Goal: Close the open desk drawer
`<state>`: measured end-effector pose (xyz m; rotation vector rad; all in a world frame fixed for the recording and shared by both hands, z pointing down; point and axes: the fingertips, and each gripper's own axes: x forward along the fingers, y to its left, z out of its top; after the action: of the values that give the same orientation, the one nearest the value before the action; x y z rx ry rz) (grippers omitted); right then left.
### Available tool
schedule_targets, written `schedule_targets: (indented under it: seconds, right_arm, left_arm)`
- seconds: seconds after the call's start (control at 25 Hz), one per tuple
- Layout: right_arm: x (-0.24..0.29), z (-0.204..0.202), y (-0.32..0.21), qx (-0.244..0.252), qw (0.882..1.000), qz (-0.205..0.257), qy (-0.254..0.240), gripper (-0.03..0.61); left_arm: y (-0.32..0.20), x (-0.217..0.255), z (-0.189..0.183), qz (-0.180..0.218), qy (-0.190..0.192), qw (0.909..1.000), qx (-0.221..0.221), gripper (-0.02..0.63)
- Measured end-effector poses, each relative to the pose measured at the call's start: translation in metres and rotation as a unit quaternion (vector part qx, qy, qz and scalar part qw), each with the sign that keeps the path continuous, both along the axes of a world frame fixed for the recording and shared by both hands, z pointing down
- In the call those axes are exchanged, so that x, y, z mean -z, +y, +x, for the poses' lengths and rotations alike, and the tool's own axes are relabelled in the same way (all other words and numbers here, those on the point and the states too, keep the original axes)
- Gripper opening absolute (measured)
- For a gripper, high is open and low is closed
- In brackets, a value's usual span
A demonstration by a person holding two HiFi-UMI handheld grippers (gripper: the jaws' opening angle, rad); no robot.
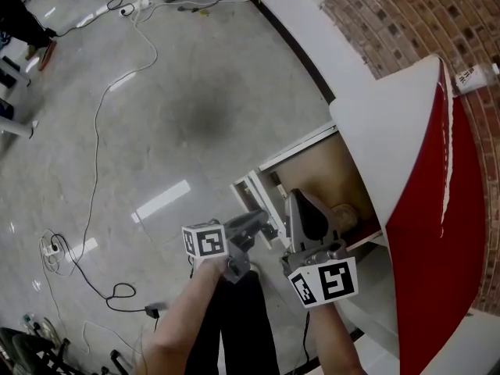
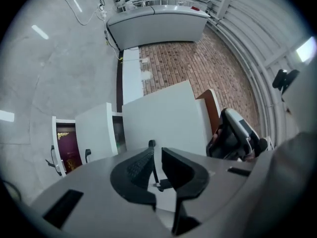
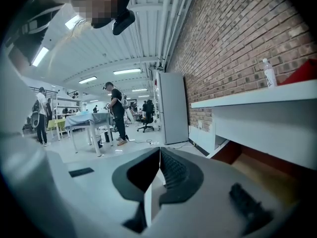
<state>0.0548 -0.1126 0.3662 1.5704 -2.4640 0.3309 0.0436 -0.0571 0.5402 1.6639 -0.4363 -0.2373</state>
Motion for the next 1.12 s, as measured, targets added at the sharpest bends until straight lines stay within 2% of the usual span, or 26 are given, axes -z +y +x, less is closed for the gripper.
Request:
schedule_targets:
  seconds: [0.08,0.16,0.36,0.48,0.52,0.64,0.72,0.84,0.88,0.92,1.0,1.12]
  right_arm:
    - [0.000,0.001,-0.002,-0.002,1.000,0.000,-0.005,0.012]
    - [0.000,0.002,-0.002,-0.003,1.000,-0.002,-0.007,0.012]
    - [-0.002,0.005,-0.001,0.002,1.000,-0.007,-0.006,0.012]
    - [-0.004,0.006,0.000,0.004,1.000,-0.010,-0.006,0.012]
    - [-0.005,0.006,0.000,0.005,1.000,-0.011,-0.007,0.012]
    - [-0.010,0.006,0.003,0.004,1.000,-0.017,-0.009,0.012]
    - [-0.014,0.003,0.004,0.005,1.000,-0.022,-0.014,0.012]
    - [-0.016,-0.001,0.005,0.009,1.000,-0.027,-0.014,0.012]
    - [-0.016,-0.001,0.004,0.010,1.000,-0.027,-0.012,0.012]
    - [-0.017,-0.002,0.004,0.011,0.999,-0.028,-0.011,0.012]
    - [-0.017,-0.005,0.004,0.013,0.999,-0.029,-0.009,0.012]
    - [-0.015,-0.010,0.005,0.014,1.000,-0.027,-0.008,0.012]
  left_arm:
    - [0.004,-0.006,0.007,-0.009,0.002,0.9998,-0.016,0.120]
    - [0.006,-0.004,0.015,-0.018,0.022,0.9993,-0.026,0.156]
    - [0.011,-0.008,0.034,-0.035,0.071,0.9965,-0.028,0.156]
    - [0.011,-0.010,0.039,-0.047,0.107,0.9930,-0.013,0.155]
    - [0.011,-0.010,0.040,-0.052,0.123,0.9911,-0.004,0.154]
    - [0.011,0.000,0.043,-0.068,0.183,0.9804,0.025,0.092]
    - [0.011,0.003,0.042,-0.075,0.204,0.9752,0.041,0.071]
    - [0.011,0.002,0.041,-0.074,0.203,0.9751,0.052,0.068]
    - [0.011,0.000,0.042,-0.068,0.187,0.9787,0.051,0.065]
    - [0.011,-0.004,0.043,-0.058,0.165,0.9835,0.047,0.026]
    - [0.011,-0.008,0.044,-0.043,0.134,0.9894,0.034,0.021]
    - [0.012,-0.008,0.042,-0.043,0.127,0.9907,0.021,0.021]
